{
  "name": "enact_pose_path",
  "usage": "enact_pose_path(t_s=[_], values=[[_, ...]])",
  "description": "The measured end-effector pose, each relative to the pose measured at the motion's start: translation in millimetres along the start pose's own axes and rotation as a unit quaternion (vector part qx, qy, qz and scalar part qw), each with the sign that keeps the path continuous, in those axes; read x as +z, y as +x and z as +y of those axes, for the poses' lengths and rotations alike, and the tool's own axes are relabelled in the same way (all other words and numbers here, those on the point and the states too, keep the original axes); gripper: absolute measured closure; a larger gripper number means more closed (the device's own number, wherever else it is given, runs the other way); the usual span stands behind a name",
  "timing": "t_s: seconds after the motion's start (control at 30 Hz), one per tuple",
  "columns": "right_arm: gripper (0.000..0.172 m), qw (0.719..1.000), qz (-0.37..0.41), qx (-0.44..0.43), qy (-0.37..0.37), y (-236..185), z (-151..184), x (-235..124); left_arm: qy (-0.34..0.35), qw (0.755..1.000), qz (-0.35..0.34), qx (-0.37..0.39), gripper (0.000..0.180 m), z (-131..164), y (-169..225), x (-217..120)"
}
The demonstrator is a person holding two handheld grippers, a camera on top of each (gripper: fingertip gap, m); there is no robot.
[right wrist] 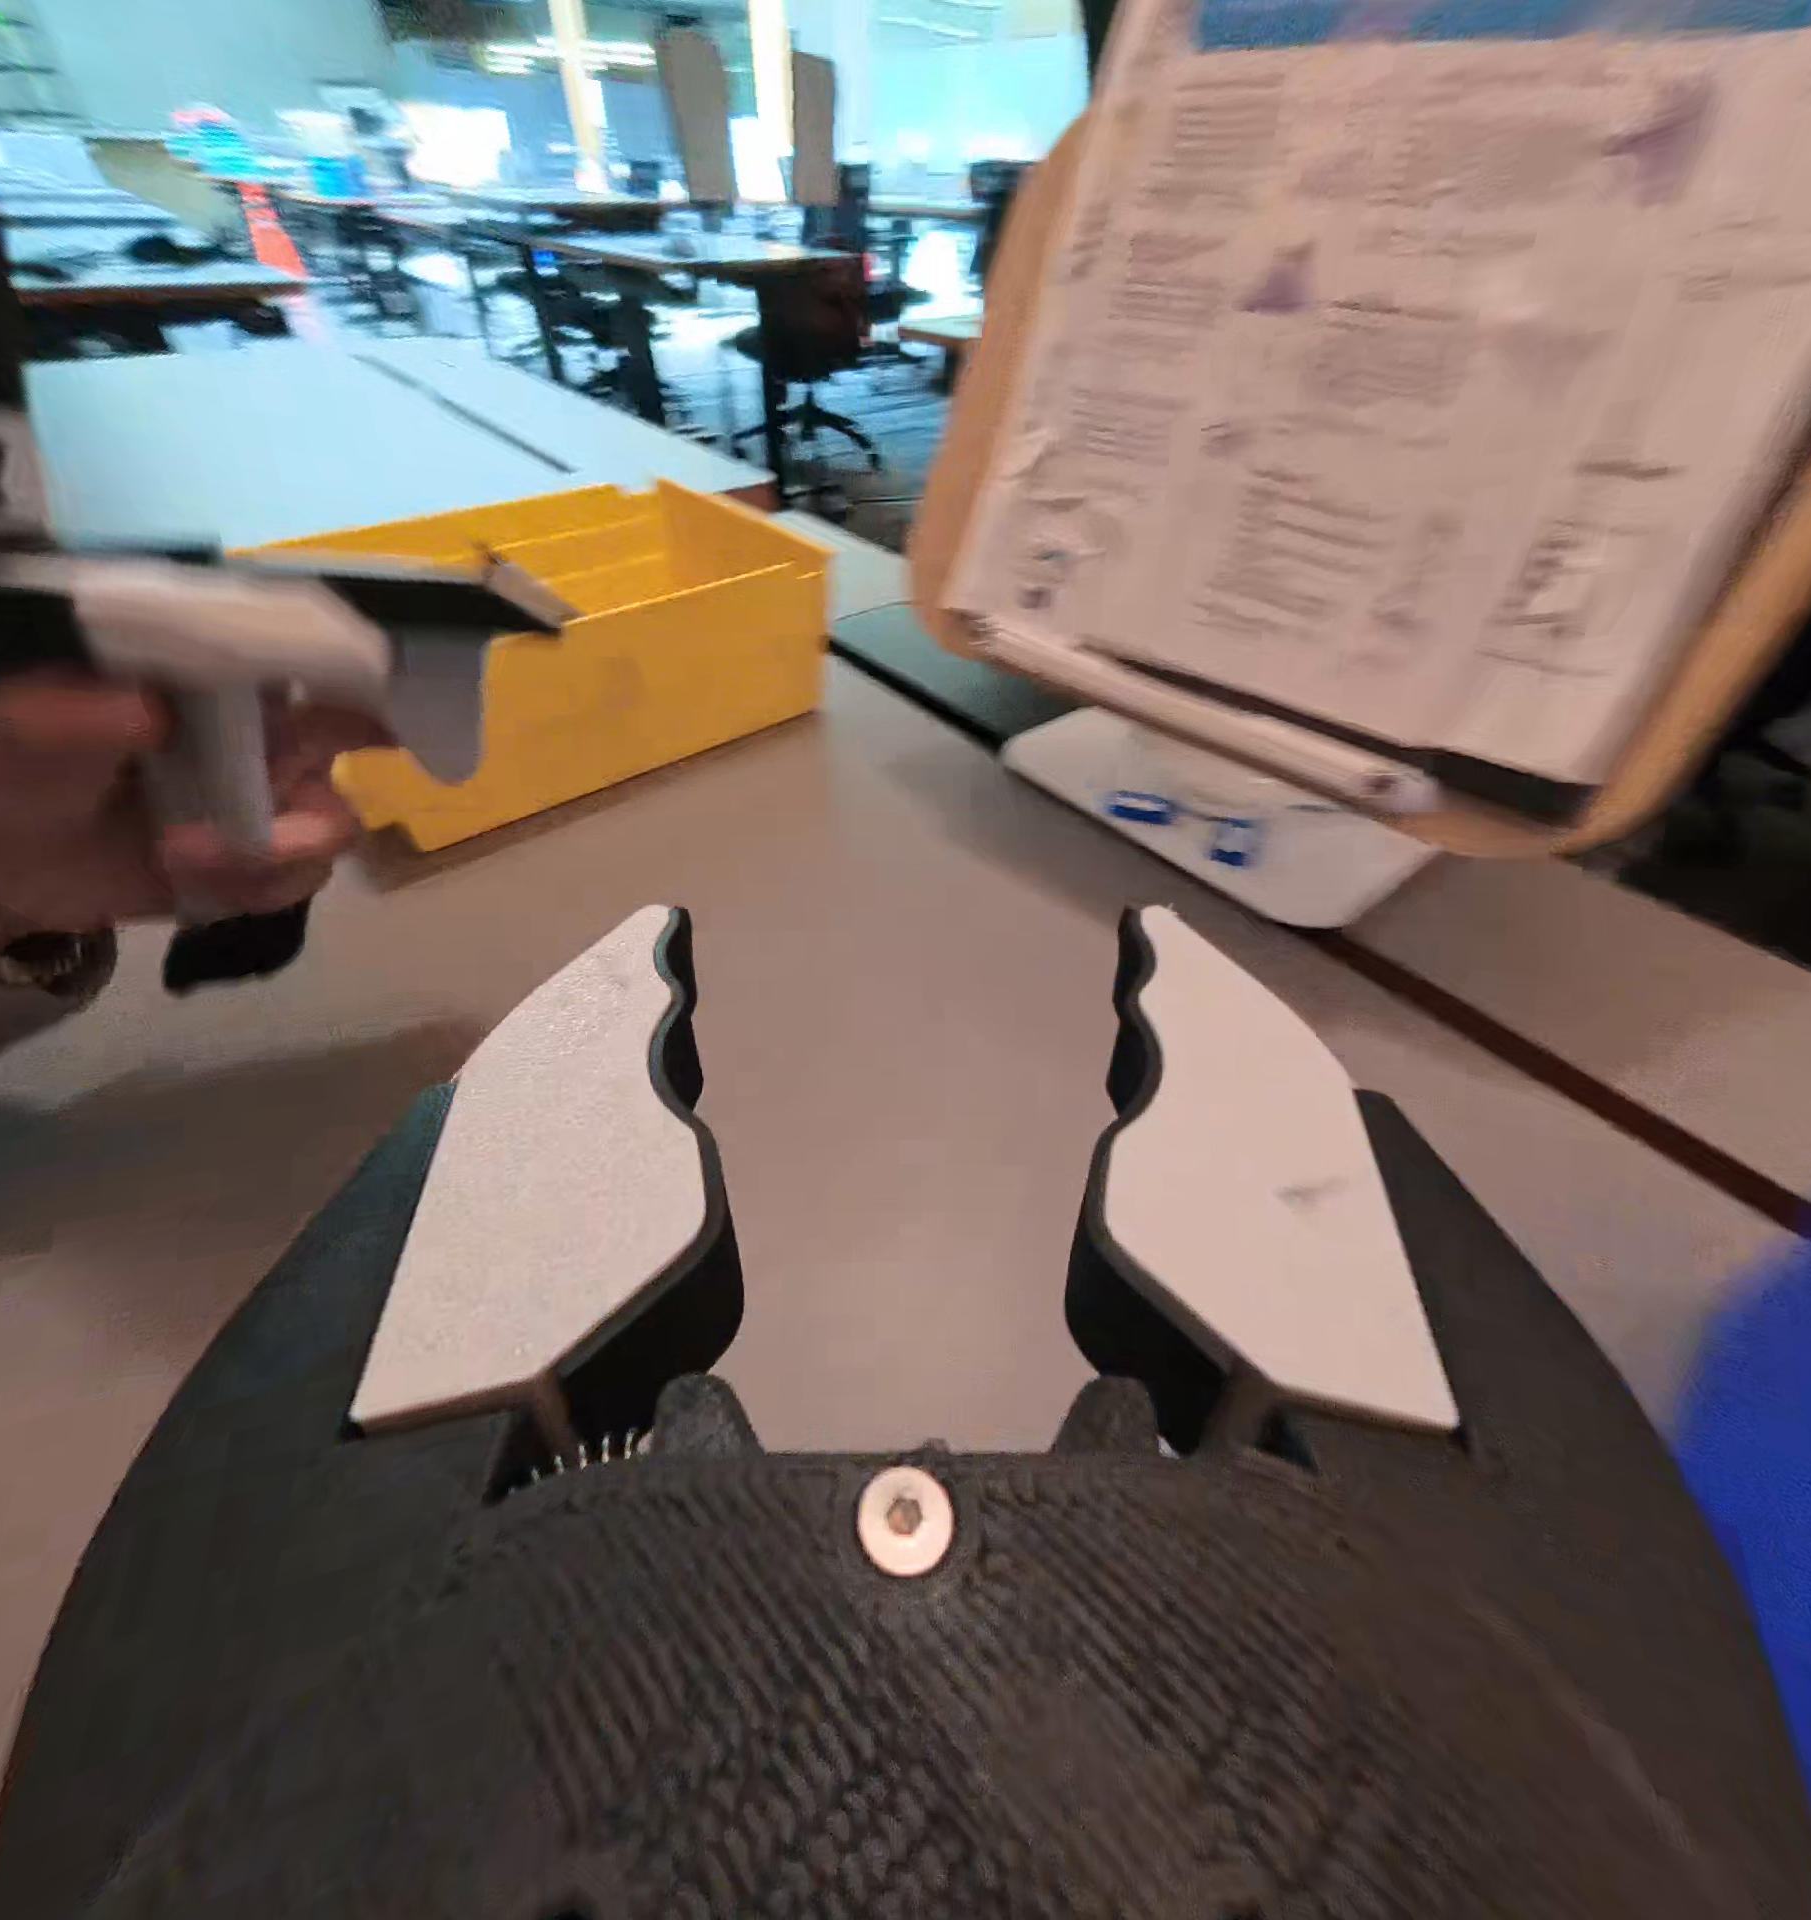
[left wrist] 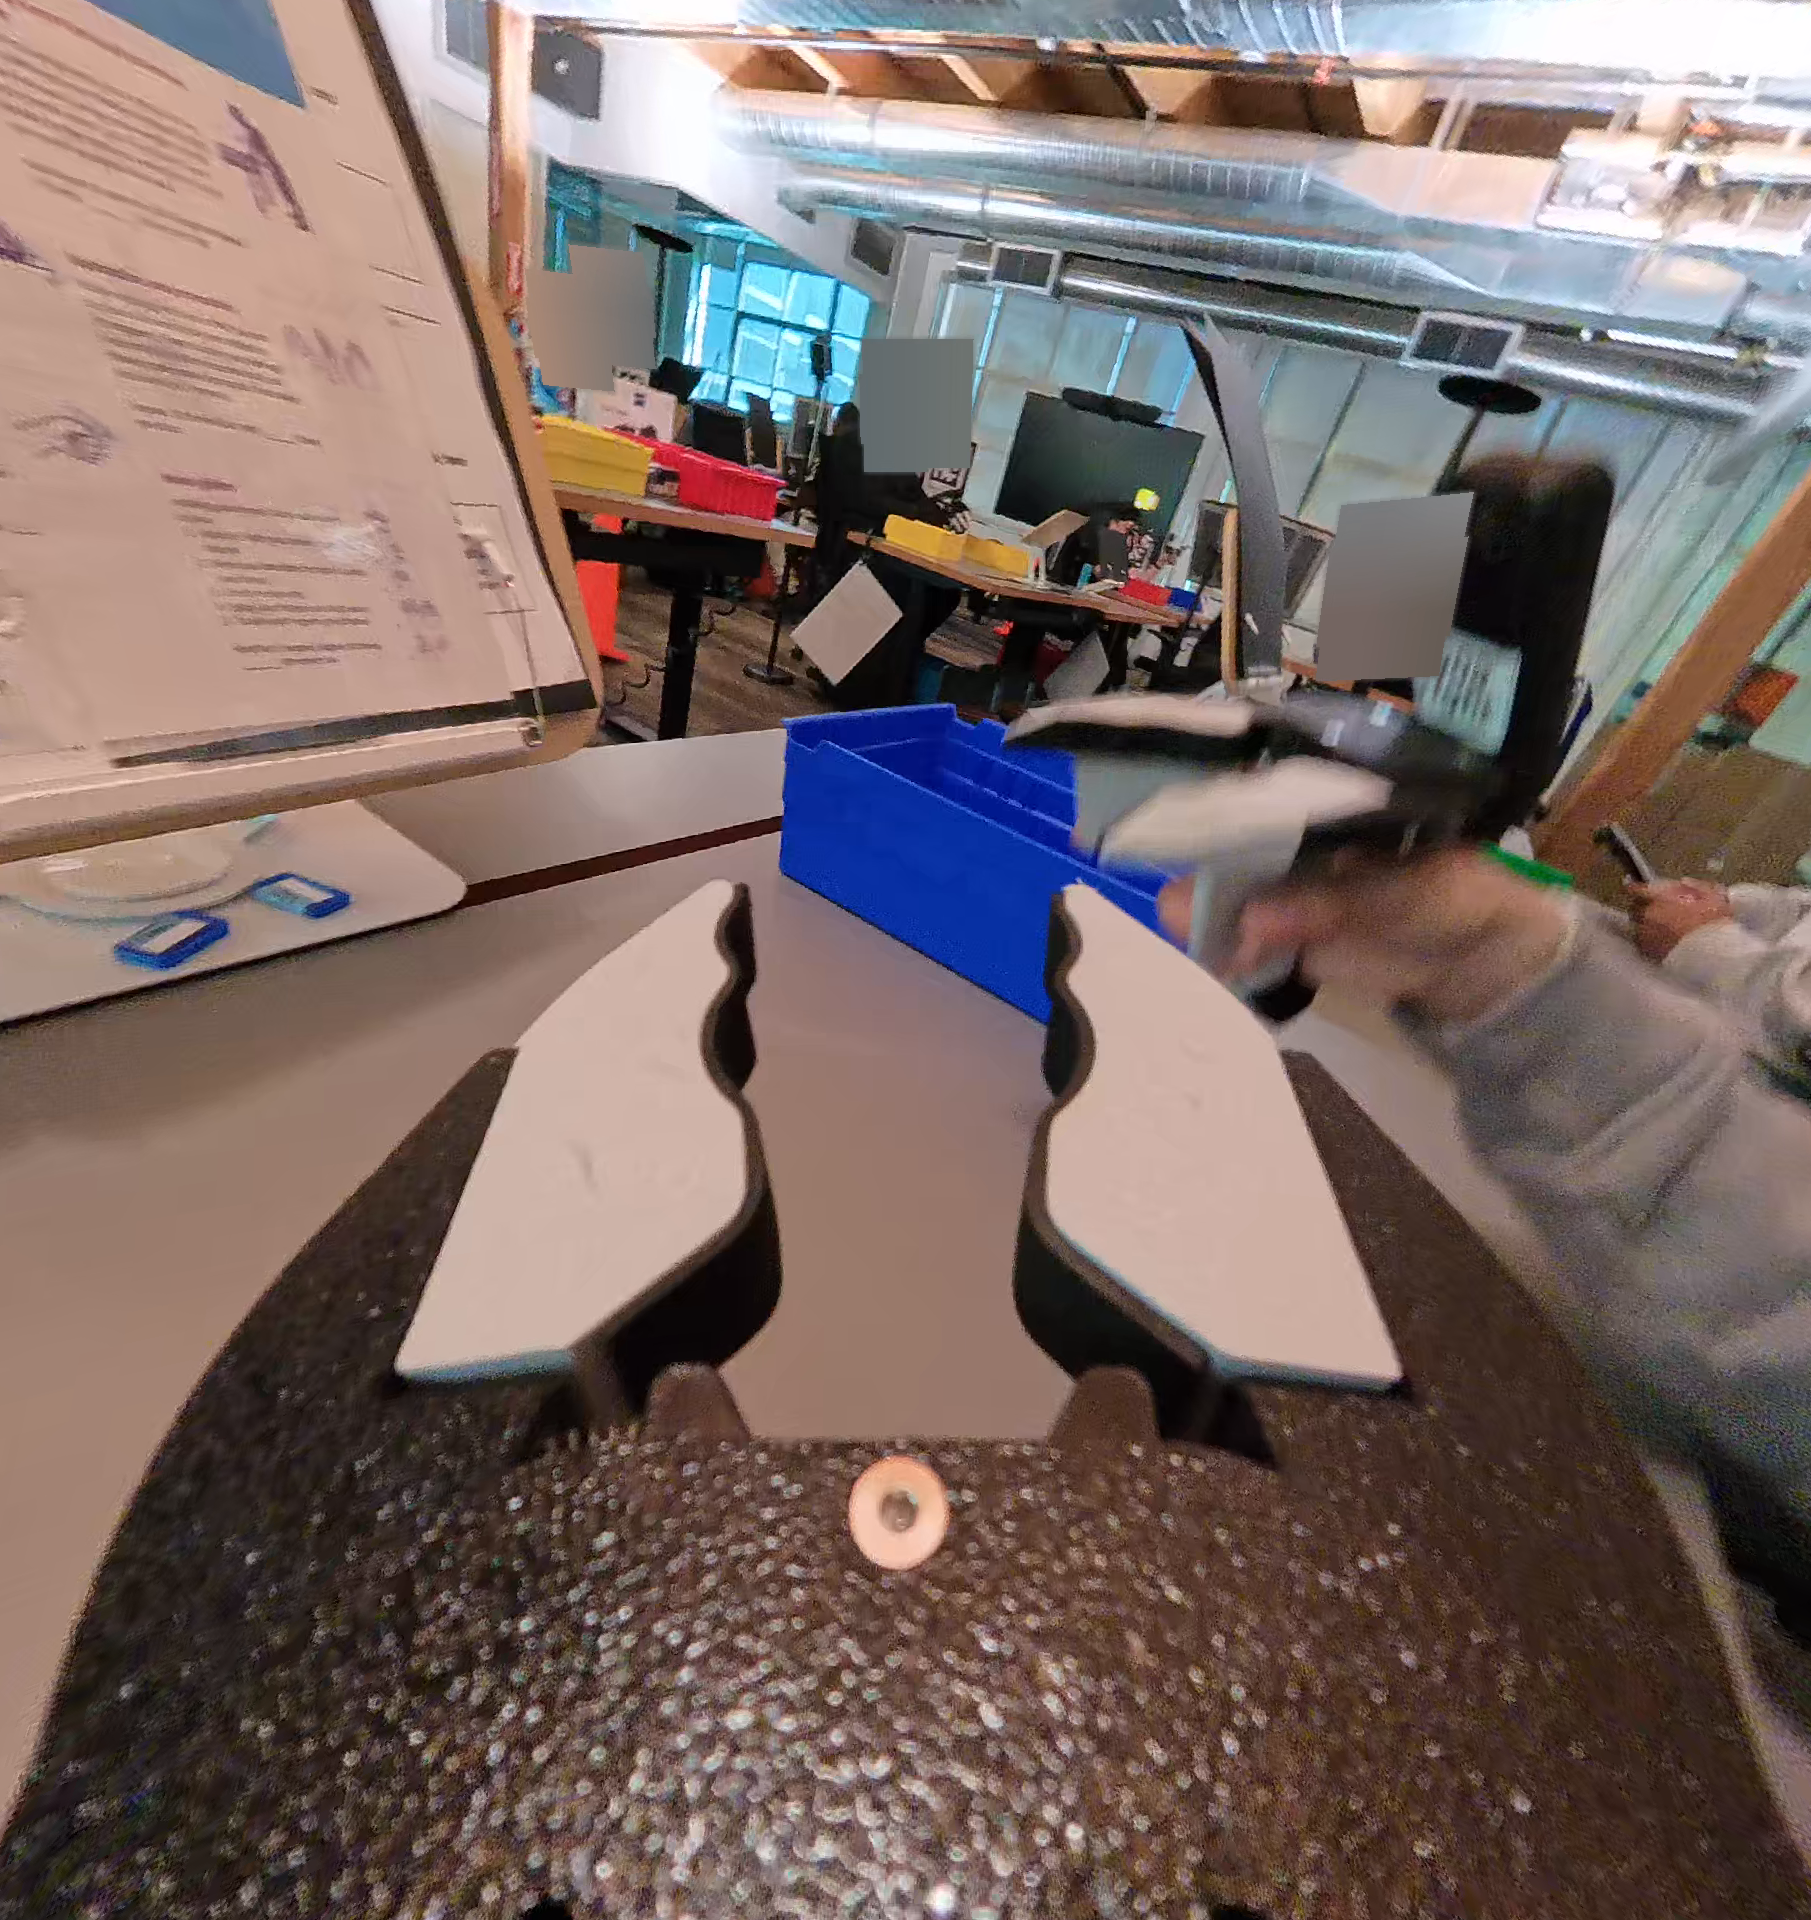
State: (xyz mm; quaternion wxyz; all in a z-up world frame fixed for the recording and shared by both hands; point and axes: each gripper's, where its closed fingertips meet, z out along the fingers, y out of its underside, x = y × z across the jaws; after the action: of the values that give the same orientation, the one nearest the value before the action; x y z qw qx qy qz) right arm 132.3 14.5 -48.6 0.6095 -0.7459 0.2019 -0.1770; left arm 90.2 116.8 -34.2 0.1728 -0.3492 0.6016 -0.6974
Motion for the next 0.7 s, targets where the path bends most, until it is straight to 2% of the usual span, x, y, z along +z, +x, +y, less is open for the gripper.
enact_pose_path(t_s=[0.07, 0.17, 0.23, 0.27, 0.33, 0.47, 0.57, 0.63, 0.7], values=[[0.089, 1.0, -0.028, 0.0, -0.013, -29.5, 23.3, 33.1, -0.029, 0.998, -0.054, -0.028, 0.135, -18.1, -23.2, -20.8], [0.084, 0.999, -0.026, 0.022, -0.033, -39.9, 54.4, 64.3, -0.117, 0.978, -0.167, -0.041, 0.134, -38.3, -97.8, -68.7], [0.08, 0.997, -0.045, 0.035, -0.053, -50.4, 63.1, 65.8, -0.193, 0.945, -0.261, -0.024, 0.133, -45.7, -165.2, -108.6], [0.084, 0.998, -0.034, 0.031, -0.043, -49.7, 62.5, 64.4, -0.224, 0.927, -0.299, -0.027, 0.132, -49.0, -197.5, -125.9], [0.083, 0.999, -0.013, 0.035, -0.018, -47.9, 62.8, 64.0, -0.272, 0.898, -0.337, -0.074, 0.128, -51.6, -252.1, -146.1], [0.083, 0.998, -0.028, 0.046, -0.024, -52.5, 75.0, 66.6, -0.34, 0.847, -0.35, -0.21, 0.124, -29.7, -328.0, -147.0], [0.087, 0.997, -0.035, 0.062, -0.01, -50.0, 73.5, 64.8, -0.378, 0.786, -0.383, -0.303, 0.124, 5.2, -370.0, -148.8], [0.088, 0.997, -0.034, 0.067, -0.018, -46.8, 79.3, 64.3, -0.386, 0.751, -0.417, -0.338, 0.127, 23.6, -392.4, -154.8], [0.088, 0.997, -0.03, 0.067, -0.024, -43.1, 84.0, 63.2, -0.383, 0.732, -0.438, -0.354, 0.134, 34.1, -407.1, -157.9]])
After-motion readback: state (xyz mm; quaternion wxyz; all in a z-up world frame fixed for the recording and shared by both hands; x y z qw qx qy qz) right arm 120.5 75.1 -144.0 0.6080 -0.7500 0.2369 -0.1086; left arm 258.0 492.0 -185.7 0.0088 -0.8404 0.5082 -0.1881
